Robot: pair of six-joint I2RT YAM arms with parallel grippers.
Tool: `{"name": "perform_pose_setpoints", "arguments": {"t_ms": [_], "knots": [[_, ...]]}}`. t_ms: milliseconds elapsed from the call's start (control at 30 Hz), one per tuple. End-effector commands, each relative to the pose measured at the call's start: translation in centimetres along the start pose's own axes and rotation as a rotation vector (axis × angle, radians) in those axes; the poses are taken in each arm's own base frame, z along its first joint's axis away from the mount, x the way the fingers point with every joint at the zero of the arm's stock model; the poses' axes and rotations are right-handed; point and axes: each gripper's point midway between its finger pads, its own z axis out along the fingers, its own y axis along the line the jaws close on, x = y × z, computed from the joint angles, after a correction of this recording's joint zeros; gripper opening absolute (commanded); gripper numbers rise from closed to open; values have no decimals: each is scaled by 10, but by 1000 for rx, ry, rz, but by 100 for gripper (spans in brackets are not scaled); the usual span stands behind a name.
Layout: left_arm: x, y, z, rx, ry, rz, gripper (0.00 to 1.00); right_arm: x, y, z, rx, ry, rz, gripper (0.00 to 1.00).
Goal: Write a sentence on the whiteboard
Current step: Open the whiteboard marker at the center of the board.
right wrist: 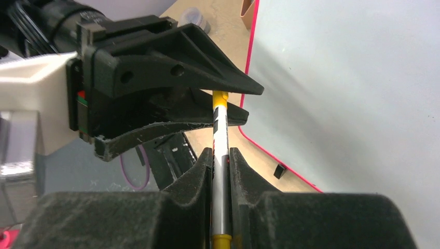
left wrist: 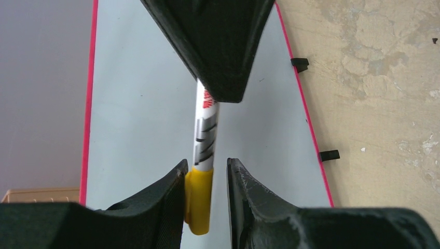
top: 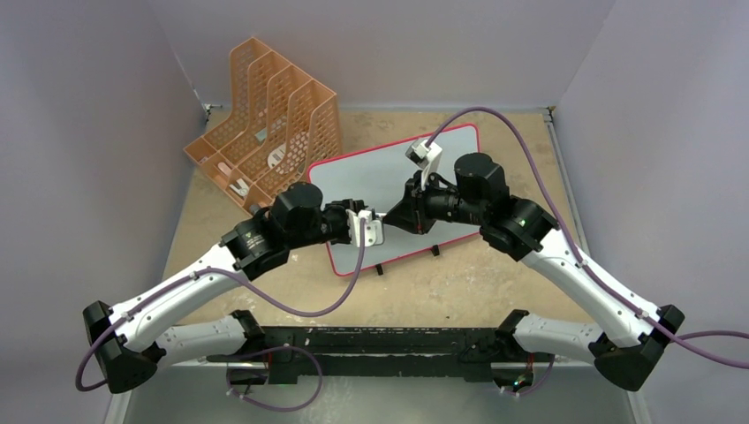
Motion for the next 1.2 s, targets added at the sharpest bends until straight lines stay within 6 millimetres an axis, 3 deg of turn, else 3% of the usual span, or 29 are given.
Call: {"name": "perform_pose_setpoints", "arguments": {"t_ms": [0,267,600,700,867,1167], "knots": [[-14,13,-4,-96,-93,15,31,-18,6,-2,-9,-72,58,0],[-14,28,-9,-237,-156,95,31,-24,5,0,22,-104,176,0],[-28,44,-16,-345,-230,165,28,-26,1,2,46,-121,251,0],[-28,45,-18,-359,-231,178,22,-26,-1,2,59,-122,259,0],[-22,47,-16,-373,-201,192,1,-28,-2,0,70,-131,258,0],[2,67,-16,-492,-75,234,0,-36,3,-10,71,-152,245,0]]}}
